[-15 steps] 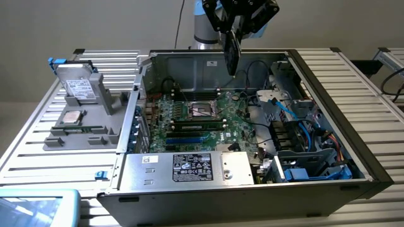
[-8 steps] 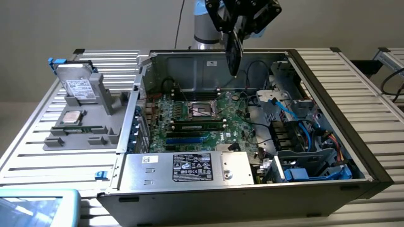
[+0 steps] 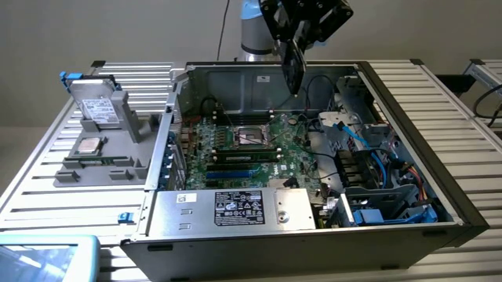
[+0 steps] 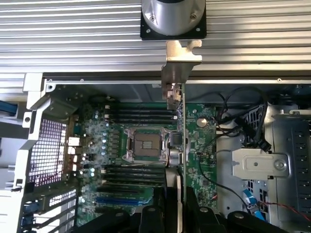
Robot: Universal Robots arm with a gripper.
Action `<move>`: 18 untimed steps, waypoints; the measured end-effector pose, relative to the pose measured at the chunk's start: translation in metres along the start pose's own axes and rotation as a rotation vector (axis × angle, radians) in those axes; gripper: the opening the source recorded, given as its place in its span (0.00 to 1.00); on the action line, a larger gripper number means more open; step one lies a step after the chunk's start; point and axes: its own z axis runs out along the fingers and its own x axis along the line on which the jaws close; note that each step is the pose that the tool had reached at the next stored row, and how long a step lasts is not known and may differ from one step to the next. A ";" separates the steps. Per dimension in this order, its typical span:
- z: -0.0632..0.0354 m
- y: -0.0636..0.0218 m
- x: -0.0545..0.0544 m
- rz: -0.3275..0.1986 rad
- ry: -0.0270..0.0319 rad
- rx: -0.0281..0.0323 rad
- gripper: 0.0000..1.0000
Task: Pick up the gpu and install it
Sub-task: 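Insert the gpu into the slot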
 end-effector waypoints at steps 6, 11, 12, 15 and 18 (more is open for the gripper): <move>0.0001 0.0000 0.000 -0.107 0.0173 0.0029 0.28; 0.0001 0.0000 0.000 -0.197 0.0322 0.0074 0.28; 0.0001 0.0000 0.000 -0.215 0.0351 0.0084 0.28; 0.0001 0.0000 0.000 -0.268 0.0437 0.0101 0.28; 0.0001 0.0000 0.000 -0.323 0.0513 0.0126 0.28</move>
